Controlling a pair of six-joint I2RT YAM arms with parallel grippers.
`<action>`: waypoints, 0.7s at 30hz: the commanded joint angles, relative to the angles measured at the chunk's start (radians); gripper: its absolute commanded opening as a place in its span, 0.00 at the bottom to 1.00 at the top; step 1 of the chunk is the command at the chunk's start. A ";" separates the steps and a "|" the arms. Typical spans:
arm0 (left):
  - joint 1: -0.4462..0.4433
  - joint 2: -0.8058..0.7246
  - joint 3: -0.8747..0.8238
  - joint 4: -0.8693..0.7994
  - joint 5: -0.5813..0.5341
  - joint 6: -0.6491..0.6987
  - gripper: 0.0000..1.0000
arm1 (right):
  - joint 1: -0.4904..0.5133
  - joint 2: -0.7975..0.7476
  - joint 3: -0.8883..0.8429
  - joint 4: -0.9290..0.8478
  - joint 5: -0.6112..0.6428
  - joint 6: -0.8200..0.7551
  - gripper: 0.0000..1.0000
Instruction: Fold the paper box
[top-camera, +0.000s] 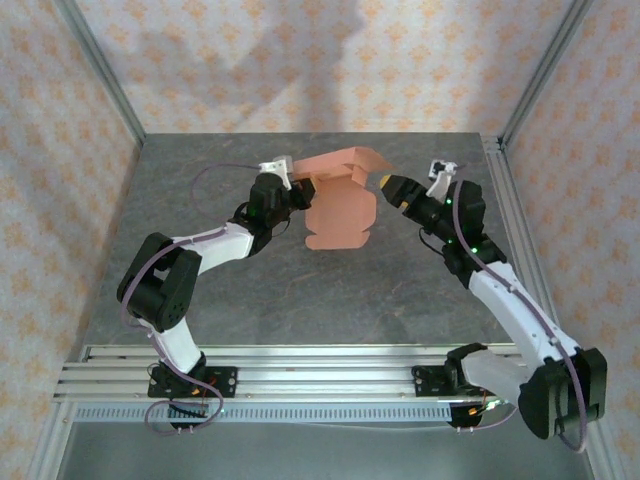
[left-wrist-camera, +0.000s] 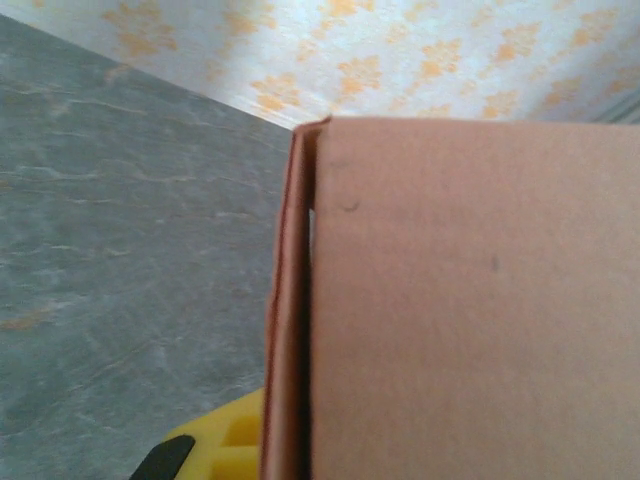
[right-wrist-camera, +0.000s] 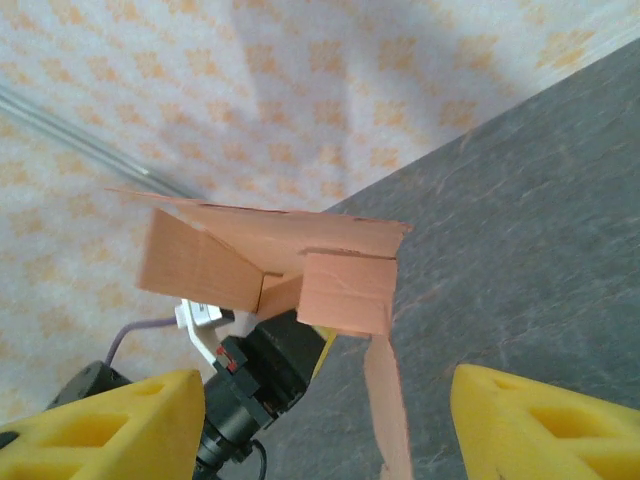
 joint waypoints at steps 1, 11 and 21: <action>-0.009 -0.033 -0.022 -0.032 -0.157 -0.020 0.00 | 0.034 -0.021 0.113 -0.190 0.138 -0.057 0.66; -0.021 -0.093 -0.094 -0.085 -0.342 -0.022 0.00 | 0.337 0.290 0.584 -0.582 0.412 -0.266 0.66; -0.020 -0.121 -0.114 -0.103 -0.368 0.006 0.00 | 0.421 0.681 1.031 -0.766 0.466 -0.340 0.63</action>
